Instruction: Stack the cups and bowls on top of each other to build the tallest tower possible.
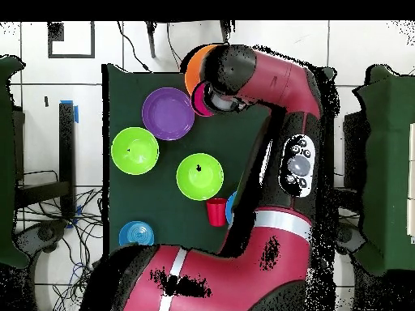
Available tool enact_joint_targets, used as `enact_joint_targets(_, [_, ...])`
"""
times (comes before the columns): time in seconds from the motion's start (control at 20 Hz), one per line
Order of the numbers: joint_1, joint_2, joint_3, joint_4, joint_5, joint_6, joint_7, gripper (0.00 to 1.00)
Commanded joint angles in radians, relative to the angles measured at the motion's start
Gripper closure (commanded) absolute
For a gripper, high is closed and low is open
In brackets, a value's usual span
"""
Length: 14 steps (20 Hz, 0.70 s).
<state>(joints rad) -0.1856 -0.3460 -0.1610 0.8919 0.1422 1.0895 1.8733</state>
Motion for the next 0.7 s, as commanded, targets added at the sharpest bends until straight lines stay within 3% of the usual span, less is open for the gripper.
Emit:
enact_joint_targets(0.05, [-0.016,0.096,0.083,-0.086,-0.052,0.057,-0.020,1.00])
enact_joint_targets(0.7, [-0.015,0.134,0.068,-0.160,-0.039,0.098,-0.016,1.00])
